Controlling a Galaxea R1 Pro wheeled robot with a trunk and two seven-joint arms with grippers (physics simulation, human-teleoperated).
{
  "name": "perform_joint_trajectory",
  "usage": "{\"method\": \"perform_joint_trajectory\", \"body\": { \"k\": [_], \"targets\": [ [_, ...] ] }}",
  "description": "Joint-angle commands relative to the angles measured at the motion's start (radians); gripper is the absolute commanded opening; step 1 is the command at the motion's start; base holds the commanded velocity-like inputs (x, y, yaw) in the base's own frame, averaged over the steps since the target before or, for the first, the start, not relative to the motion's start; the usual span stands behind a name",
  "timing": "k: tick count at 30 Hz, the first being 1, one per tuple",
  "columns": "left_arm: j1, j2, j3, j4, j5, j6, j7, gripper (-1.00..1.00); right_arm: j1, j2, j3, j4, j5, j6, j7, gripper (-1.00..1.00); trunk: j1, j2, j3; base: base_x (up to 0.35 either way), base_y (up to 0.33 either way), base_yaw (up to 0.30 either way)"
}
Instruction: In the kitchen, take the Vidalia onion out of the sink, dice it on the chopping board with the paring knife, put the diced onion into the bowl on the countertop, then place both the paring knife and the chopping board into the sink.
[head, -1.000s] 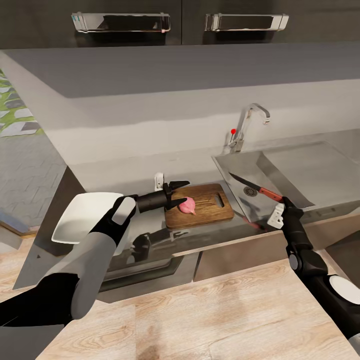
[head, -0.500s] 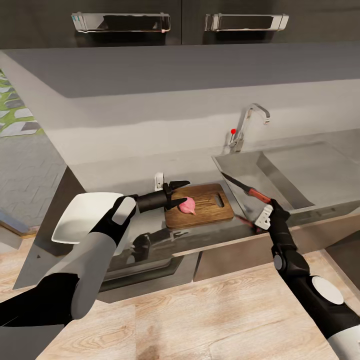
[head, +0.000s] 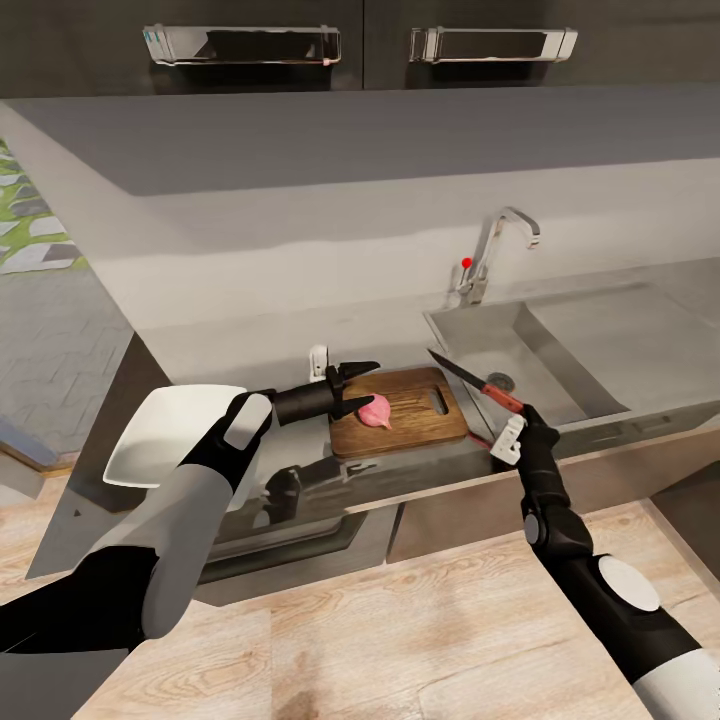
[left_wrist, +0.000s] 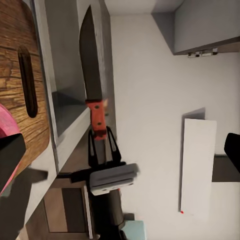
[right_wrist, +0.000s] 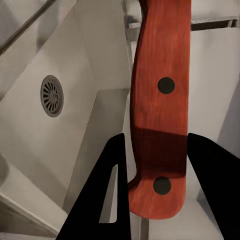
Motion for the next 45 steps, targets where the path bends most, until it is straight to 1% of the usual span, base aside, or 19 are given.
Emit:
{"method": "perform_joint_trajectory", "body": {
  "k": [1, 6, 8, 16, 18, 21, 26, 31, 34, 45],
  "targets": [
    [-0.001, 0.0, 0.0, 0.001, 0.0, 0.004, -0.003, 1.0, -0.001, -0.001, 0.011, 0.0, 0.007, 0.018, -0.002, -1.0, 0.001, -0.002, -0.002, 0.0, 0.0, 0.0],
    [-0.001, 0.0, 0.0, 0.001, 0.0, 0.004, -0.003, 1.0, -0.001, -0.001, 0.013, -0.003, 0.009, 0.022, -0.009, -1.0, 0.001, -0.002, -0.002, 0.0, 0.0, 0.0],
    [-0.001, 0.0, 0.0, 0.001, 0.0, 0.004, -0.003, 1.0, -0.001, -0.001, 0.015, -0.003, 0.009, 0.023, -0.023, -1.0, 0.001, -0.002, -0.002, 0.0, 0.0, 0.0],
    [-0.001, 0.0, 0.0, 0.001, 0.0, 0.004, -0.003, 1.0, 0.0, -0.001, 0.017, -0.023, 0.009, 0.022, -0.027, -1.0, 0.001, -0.002, -0.002, 0.0, 0.0, 0.0],
    [-0.001, 0.0, 0.0, 0.001, 0.0, 0.004, -0.003, 1.0, 0.004, -0.001, 0.031, -0.031, 0.009, 0.023, -0.027, -1.0, 0.001, -0.002, -0.002, 0.0, 0.0, 0.0],
    [-0.001, 0.0, 0.0, 0.001, 0.0, 0.004, -0.003, 1.0, 0.008, -0.001, 0.076, -0.042, 0.009, 0.023, -0.027, -1.0, 0.001, -0.002, -0.002, 0.0, 0.0, 0.0],
    [-0.001, 0.0, 0.0, 0.001, 0.0, 0.004, -0.003, 1.0, 0.012, -0.001, 0.089, -0.044, 0.009, 0.023, -0.027, -1.0, 0.001, -0.002, -0.002, 0.0, 0.0, 0.0],
    [-0.001, 0.0, 0.0, 0.001, 0.0, 0.004, -0.003, 1.0, 0.014, -0.001, 0.117, -0.045, 0.009, 0.023, -0.027, -1.0, 0.001, -0.002, -0.002, 0.0, 0.0, 0.0],
    [-0.001, 0.0, 0.0, 0.001, 0.0, 0.004, -0.003, 1.0, 0.014, -0.001, 0.125, -0.046, 0.009, 0.024, -0.027, -1.0, 0.001, -0.002, -0.002, 0.0, 0.0, 0.0],
    [-0.001, 0.0, 0.0, 0.001, 0.0, 0.004, -0.003, 1.0, 0.014, -0.001, 0.128, -0.051, 0.009, 0.024, -0.027, -1.0, 0.001, -0.002, -0.002, 0.0, 0.0, 0.0]
  ]
}}
